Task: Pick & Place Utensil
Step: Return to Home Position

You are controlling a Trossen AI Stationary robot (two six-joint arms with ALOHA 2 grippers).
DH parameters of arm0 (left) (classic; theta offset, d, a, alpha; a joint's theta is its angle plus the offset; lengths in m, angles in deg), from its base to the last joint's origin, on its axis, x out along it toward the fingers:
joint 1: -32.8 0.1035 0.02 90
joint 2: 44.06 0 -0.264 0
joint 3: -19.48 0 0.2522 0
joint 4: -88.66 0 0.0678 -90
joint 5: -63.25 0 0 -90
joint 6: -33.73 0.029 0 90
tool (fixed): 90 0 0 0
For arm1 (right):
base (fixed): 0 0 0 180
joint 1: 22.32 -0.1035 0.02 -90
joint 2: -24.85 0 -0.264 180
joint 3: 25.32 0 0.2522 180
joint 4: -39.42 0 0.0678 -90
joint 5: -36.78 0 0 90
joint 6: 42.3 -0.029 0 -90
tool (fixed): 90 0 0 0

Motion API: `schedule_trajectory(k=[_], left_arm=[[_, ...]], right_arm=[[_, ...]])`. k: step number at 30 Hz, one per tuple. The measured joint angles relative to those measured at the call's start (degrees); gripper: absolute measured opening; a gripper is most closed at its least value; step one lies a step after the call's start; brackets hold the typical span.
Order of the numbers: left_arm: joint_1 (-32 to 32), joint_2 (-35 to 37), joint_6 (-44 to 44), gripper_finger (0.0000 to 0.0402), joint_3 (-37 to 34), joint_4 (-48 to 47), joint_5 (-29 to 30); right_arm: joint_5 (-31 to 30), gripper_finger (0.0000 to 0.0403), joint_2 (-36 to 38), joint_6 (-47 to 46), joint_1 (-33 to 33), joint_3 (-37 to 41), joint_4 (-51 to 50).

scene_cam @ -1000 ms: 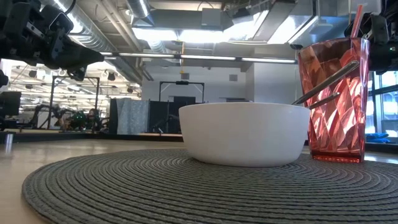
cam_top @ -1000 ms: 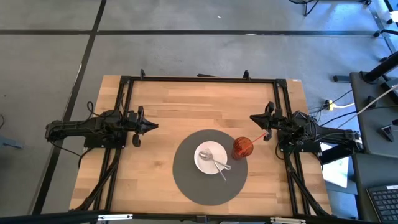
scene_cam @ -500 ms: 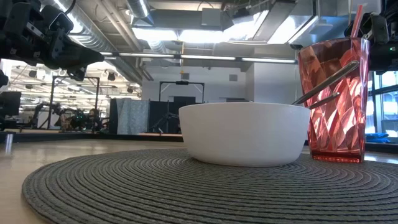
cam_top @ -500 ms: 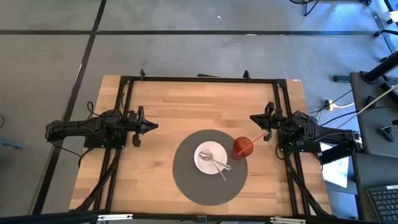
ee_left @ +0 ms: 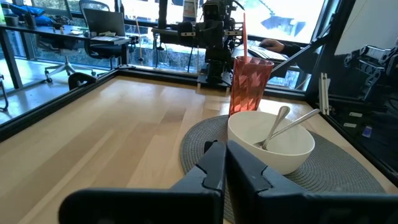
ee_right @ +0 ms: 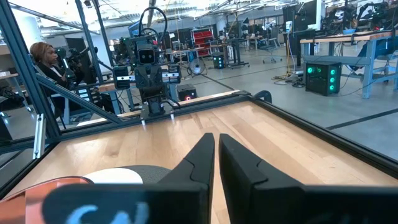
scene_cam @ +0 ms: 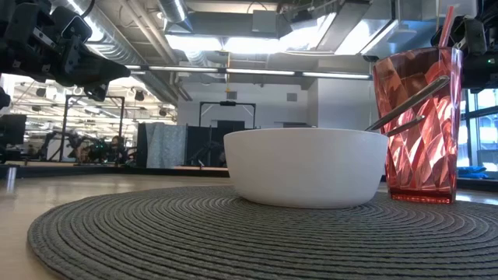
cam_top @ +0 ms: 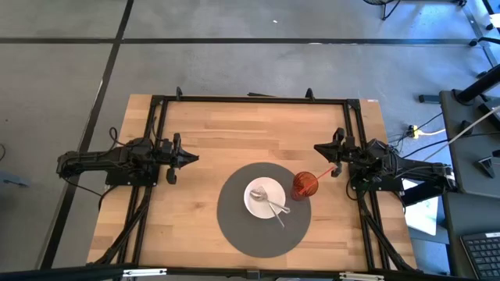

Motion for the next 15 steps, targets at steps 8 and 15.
schedule_trajectory(k=[8,15], left_arm=[[0.0,0.0,0.0,0.0005,0.0,0.0,0.0],[0.0,0.0,0.0,0.0006,0.0,0.0,0.0]], right_arm=[[0.0,0.0026,0.0,0.0,0.0,0.0,0.0],[0.0,0.0026,0.0,0.0,0.0,0.0,0.0]])
